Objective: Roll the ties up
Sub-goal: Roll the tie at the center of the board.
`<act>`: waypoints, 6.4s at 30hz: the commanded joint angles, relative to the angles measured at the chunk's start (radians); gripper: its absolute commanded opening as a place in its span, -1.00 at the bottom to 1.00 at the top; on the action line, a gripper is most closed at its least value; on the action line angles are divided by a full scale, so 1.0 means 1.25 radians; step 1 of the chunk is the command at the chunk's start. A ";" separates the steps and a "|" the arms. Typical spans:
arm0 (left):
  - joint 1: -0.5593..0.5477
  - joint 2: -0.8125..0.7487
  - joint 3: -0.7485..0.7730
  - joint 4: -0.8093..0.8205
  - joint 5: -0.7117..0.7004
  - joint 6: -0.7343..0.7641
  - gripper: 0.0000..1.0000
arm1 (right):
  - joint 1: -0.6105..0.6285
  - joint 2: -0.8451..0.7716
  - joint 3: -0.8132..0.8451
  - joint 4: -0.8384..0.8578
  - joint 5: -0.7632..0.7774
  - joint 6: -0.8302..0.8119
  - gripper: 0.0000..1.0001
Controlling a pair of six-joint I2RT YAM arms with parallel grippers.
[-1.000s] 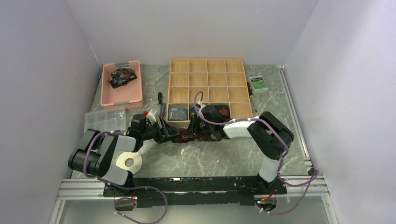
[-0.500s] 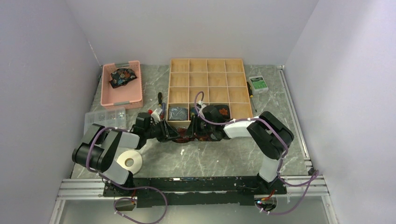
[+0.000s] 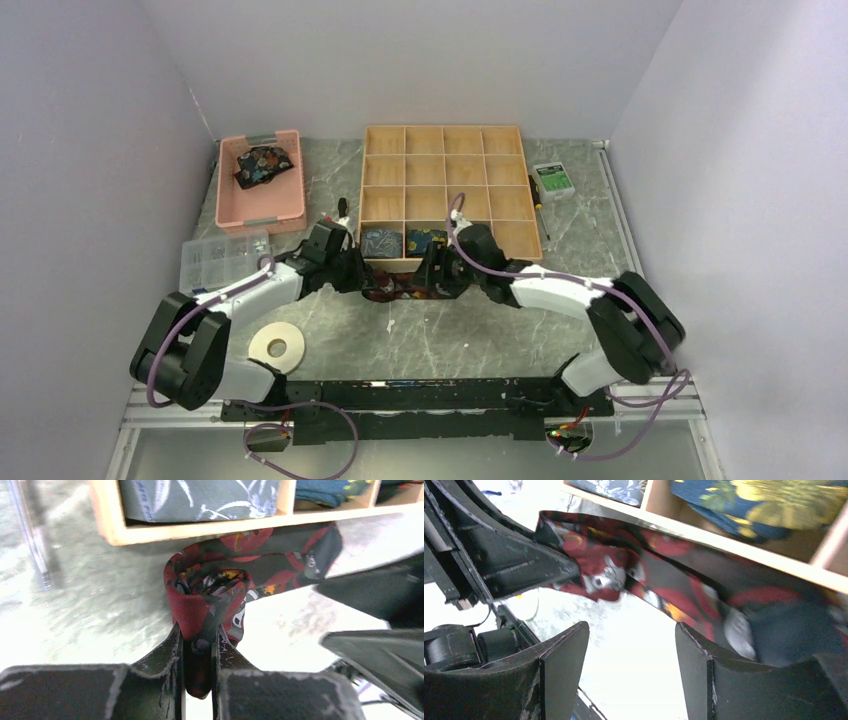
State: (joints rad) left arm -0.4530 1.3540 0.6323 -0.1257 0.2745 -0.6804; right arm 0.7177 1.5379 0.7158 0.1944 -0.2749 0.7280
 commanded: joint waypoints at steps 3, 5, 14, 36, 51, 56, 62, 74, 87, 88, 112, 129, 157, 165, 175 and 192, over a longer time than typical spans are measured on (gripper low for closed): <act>-0.079 0.007 0.170 -0.409 -0.318 0.028 -0.94 | -0.047 -0.196 -0.082 -0.140 0.125 -0.061 0.37; -0.105 0.029 0.219 -0.480 -0.391 0.016 -0.94 | -0.064 -0.253 -0.112 -0.173 0.153 -0.069 0.36; -0.236 0.267 0.440 -0.699 -0.621 -0.048 -0.94 | -0.126 -0.435 -0.199 -0.236 0.169 -0.084 0.37; -0.406 0.571 0.705 -0.783 -0.651 -0.130 0.06 | -0.169 -0.508 -0.240 -0.265 0.159 -0.090 0.37; -0.408 0.398 0.615 -0.641 -0.538 -0.097 0.54 | -0.170 -0.479 -0.240 -0.228 0.093 -0.088 0.37; -0.378 0.269 0.524 -0.568 -0.486 -0.097 0.60 | -0.169 -0.447 -0.238 -0.172 -0.004 -0.080 0.37; -0.312 0.038 0.359 -0.474 -0.467 -0.103 0.60 | -0.163 -0.378 -0.215 -0.085 -0.085 -0.046 0.37; -0.231 -0.475 -0.137 -0.111 -0.228 -0.071 -0.38 | 0.002 -0.111 0.011 -0.029 -0.075 -0.016 0.32; -0.199 -0.310 -0.219 0.072 -0.098 -0.047 -0.94 | 0.046 0.134 0.173 -0.018 -0.083 0.020 0.27; -0.196 -0.295 -0.219 0.081 -0.095 -0.044 -0.94 | 0.046 0.141 0.180 -0.020 -0.081 0.018 0.26; -0.128 -0.065 -0.189 0.226 -0.127 0.009 -0.94 | 0.056 0.228 0.239 -0.043 -0.066 0.013 0.15; -0.121 0.021 -0.195 0.345 -0.103 -0.015 -0.95 | 0.050 0.124 0.188 -0.084 0.055 0.061 0.28; -0.121 -0.417 -0.289 0.059 -0.165 -0.047 -0.94 | 0.082 0.081 -0.033 -0.083 0.260 -0.001 -0.47; -0.119 -0.539 -0.263 -0.054 -0.284 -0.056 -0.83 | 0.052 0.077 -0.005 -0.115 0.333 -0.013 -0.44; 0.023 -0.413 -0.254 0.147 -0.161 -0.137 0.26 | 0.055 -0.060 0.041 -0.097 0.134 -0.055 0.24; 0.254 -0.085 -0.279 0.533 0.233 -0.224 0.57 | 0.053 0.203 0.263 -0.096 0.056 0.003 0.15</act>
State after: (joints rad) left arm -0.1387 1.2255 0.2573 0.4416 0.4622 -0.9653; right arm 0.7883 1.7721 0.9924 0.0761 -0.2111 0.7269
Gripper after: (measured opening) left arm 0.781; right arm 0.591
